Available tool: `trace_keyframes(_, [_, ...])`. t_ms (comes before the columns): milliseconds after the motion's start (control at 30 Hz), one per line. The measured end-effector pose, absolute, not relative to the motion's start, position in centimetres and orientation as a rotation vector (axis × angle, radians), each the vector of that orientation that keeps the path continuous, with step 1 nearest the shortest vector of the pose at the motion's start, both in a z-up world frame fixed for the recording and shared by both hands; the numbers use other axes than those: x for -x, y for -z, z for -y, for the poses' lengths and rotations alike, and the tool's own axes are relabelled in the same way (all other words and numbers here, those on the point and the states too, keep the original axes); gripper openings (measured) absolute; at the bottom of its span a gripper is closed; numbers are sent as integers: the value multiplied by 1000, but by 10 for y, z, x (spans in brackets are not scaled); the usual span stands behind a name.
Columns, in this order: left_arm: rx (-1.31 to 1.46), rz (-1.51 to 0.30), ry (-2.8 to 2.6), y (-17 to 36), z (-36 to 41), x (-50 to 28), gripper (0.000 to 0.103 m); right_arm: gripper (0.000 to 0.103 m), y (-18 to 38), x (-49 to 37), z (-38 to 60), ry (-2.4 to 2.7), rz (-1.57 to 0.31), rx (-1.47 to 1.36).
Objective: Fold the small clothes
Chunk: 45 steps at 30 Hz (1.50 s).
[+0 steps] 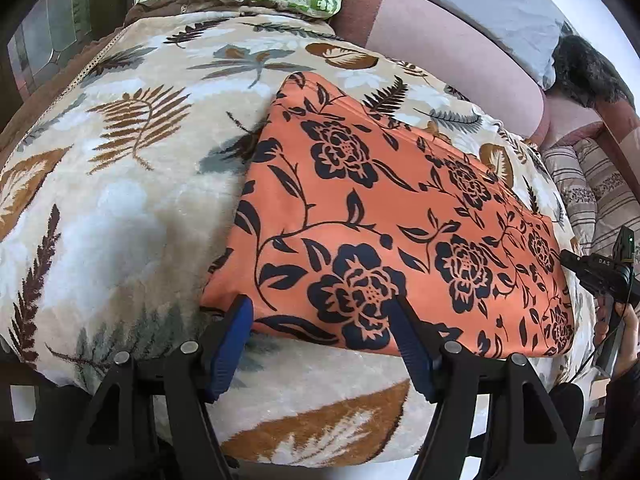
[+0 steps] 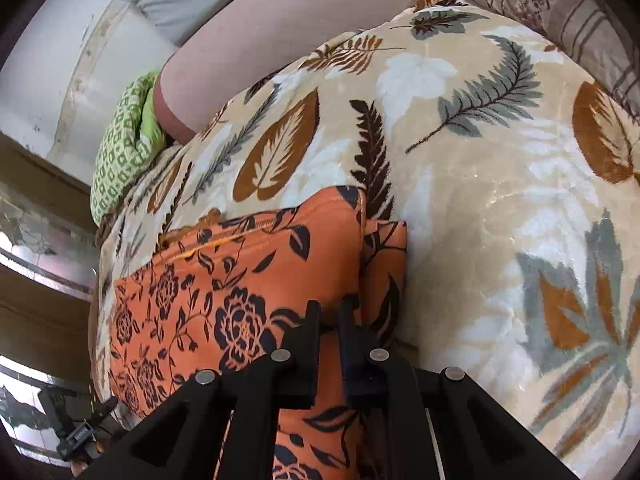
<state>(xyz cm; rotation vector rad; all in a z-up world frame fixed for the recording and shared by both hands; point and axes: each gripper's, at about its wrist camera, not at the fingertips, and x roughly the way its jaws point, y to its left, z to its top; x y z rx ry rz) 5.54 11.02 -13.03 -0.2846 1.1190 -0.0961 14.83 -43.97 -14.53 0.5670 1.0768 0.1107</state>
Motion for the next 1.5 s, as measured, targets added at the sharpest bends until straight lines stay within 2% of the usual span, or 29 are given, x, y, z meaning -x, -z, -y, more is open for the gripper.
trace_keyframes(33, [285,-1122,96,131,-110,-57,71,49,147,-149,440,-103,-1080,-570])
trace_keyframes(67, [286,-1123,96,132,-111,-60,71,65,148,-150,441,-103,-1080,-581])
trace_keyframes(100, [288,-1123,96,132,-111,-61,71,75,149,-149,443,-105,-1070,-595])
trace_keyframes(200, [297,-1119,97,132,-111,-65,71,75,148,-150,446,-110,-1056,-609])
trace_keyframes(400, [299,-1118,99,134,-113,-66,71,66,139,-156,438,-129,-1050,-585])
trace_keyframes(600, [298,-1121,99,136,-113,-67,71,64,141,-168,429,-137,-1086,-538])
trace_keyframes(700, [302,-1119,100,136,-113,-66,71,41,159,-173,433,-115,-1140,-566])
trace_keyframes(767, [302,-1118,100,135,-114,-66,71,38,162,-172,431,-135,-1147,-580])
trace_keyframes(800, [301,-1118,100,135,-114,-66,71,33,161,-172,429,-145,-1149,-571])
trace_keyframes(900, [293,-1122,98,136,-112,-69,71,9,155,-171,427,-145,-1148,-544])
trace_keyframes(1167, [275,-1094,102,127,-113,-71,71,5,119,-140,426,-64,-1057,-515])
trace_keyframes(1333, [288,-1078,64,124,-128,-84,71,5,152,-139,434,12,-1118,-512])
trace_keyframes(1433, [299,-1056,60,117,-138,-85,71,5,136,-136,429,4,-1046,-478])
trace_keyframes(1500, [282,-1061,67,120,-137,-88,71,5,141,-144,429,16,-1069,-466])
